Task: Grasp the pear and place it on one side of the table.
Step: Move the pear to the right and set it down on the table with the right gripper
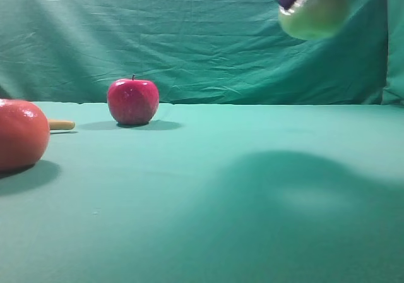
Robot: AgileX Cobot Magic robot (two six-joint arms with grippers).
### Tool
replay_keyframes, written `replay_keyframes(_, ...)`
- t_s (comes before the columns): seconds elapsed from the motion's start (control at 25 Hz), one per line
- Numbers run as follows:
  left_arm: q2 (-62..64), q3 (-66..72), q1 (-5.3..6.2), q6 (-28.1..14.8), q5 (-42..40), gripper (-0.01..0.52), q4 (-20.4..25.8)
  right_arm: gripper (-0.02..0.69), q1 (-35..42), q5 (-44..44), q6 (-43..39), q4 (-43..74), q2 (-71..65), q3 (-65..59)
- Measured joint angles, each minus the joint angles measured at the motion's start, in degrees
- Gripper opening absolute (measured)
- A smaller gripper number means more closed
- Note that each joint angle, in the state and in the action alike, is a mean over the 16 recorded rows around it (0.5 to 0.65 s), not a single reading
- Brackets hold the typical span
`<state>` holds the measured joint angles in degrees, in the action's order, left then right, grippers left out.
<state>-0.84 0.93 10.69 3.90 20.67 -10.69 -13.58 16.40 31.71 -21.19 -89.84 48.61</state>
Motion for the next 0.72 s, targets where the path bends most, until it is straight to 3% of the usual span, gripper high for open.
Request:
replay_keyframes(0.16,0.0,0.0,0.0,0.0,0.0,0.0,0.0,0.428,0.8,-5.9,-0.1,-0.1,-1.3,-4.6)
replay_keyframes(0.32,0.0,0.0,0.0,0.0,0.0,0.0,0.0,0.483,0.9,-8.9,-0.1,-0.2,-2.8,-6.1)
replay_keyframes(0.72,0.0,0.0,0.0,0.0,0.0,0.0,0.0,0.605,0.9,-8.0,-0.1,-0.3,3.1,-6.3)
